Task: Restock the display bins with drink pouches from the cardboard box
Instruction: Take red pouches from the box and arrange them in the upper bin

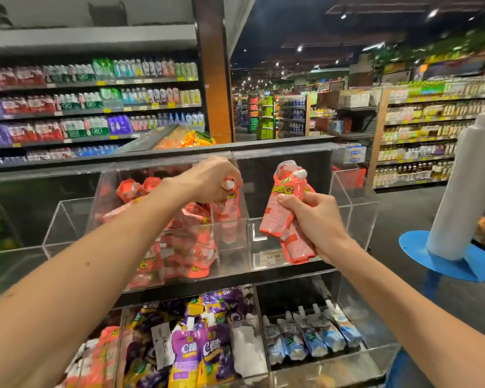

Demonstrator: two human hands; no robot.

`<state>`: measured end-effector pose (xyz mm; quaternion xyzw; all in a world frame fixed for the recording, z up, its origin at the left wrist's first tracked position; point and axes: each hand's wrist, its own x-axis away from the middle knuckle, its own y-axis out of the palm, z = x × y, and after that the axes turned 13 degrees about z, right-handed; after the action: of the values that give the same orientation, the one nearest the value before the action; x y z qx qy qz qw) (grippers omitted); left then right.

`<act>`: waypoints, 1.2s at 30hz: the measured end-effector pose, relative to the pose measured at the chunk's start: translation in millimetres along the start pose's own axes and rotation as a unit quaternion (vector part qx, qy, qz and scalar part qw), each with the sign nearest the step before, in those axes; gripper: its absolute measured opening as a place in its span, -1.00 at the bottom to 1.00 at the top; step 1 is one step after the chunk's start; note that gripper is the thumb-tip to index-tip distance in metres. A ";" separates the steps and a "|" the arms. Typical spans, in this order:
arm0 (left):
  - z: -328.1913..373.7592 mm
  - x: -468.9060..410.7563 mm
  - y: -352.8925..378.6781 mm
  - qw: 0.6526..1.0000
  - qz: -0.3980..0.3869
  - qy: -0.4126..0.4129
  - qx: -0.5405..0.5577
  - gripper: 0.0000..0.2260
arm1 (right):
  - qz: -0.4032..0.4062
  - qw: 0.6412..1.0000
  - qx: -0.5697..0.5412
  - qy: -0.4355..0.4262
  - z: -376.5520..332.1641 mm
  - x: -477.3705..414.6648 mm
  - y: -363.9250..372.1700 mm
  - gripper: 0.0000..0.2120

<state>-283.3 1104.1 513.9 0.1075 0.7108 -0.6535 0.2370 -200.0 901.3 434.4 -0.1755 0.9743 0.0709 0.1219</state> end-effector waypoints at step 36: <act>5.1 69.7 -21.6 0.976 0.116 0.130 0.129 -0.44 | -0.041 0.984 -0.019 0.173 -44.7 12.5 36.7 -0.39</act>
<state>-352.5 1085.5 499.3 0.3030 0.6280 -0.6883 0.2003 -234.0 923.3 477.5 -0.2273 0.9712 0.0526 -0.0487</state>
